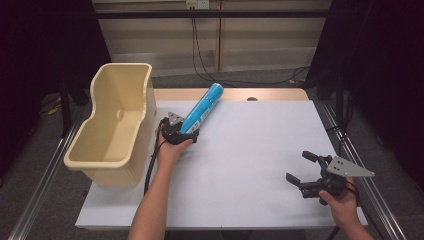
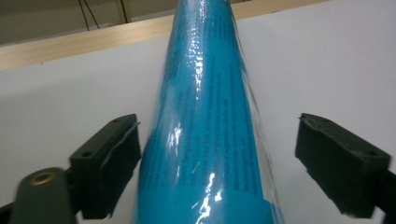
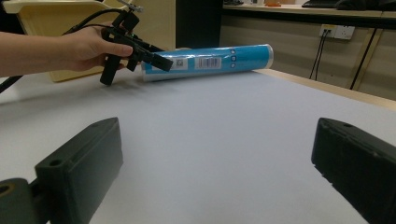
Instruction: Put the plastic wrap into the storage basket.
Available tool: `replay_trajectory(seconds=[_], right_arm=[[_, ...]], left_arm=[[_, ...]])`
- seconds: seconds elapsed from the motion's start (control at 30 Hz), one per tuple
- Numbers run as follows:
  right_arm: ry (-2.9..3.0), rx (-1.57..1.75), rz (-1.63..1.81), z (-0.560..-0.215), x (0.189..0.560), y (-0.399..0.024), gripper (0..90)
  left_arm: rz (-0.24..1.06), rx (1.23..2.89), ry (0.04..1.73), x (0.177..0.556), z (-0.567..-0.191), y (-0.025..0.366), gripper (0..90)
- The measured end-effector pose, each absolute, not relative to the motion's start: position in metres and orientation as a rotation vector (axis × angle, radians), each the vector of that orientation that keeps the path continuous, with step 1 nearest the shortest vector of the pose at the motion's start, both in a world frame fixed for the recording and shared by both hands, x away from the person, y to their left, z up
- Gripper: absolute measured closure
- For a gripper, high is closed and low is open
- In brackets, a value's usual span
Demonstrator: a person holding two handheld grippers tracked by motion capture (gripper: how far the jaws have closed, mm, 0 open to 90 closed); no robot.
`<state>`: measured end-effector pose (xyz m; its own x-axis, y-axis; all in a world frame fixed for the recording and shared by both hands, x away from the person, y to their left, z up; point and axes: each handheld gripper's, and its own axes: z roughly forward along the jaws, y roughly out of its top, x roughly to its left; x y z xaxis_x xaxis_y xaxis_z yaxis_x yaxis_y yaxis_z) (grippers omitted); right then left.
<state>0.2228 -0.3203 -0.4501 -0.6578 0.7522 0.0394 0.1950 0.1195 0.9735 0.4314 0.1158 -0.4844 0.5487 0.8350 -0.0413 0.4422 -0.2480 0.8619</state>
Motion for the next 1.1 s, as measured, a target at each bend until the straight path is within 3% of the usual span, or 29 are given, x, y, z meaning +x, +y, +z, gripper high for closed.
replay_trajectory(seconds=[0.03, 0.1, 0.17, 0.5, 1.1], right_arm=[[1.933, 0.914, 1.566, -0.450, 0.223, -0.320, 1.7], [1.931, 0.915, 1.568, -0.450, 0.223, -0.320, 1.9], [1.935, 0.915, 1.565, -0.451, 0.223, -0.320, 1.9], [1.941, 0.916, 1.563, -0.451, 0.223, -0.321, 1.9], [1.942, 0.913, 1.562, -0.451, 0.223, -0.320, 2.2]], left_arm=[[0.543, 1.898, 1.037, 0.432, -0.484, 0.117, 15.3], [0.563, 1.914, 1.044, 0.430, -0.484, 0.117, 28.0], [0.544, 1.903, 1.059, 0.430, -0.481, 0.121, 31.6], [0.517, 1.948, 1.085, 0.422, -0.476, 0.122, 31.9], [0.503, 1.985, 1.107, 0.331, -0.468, 0.134, 31.6]])
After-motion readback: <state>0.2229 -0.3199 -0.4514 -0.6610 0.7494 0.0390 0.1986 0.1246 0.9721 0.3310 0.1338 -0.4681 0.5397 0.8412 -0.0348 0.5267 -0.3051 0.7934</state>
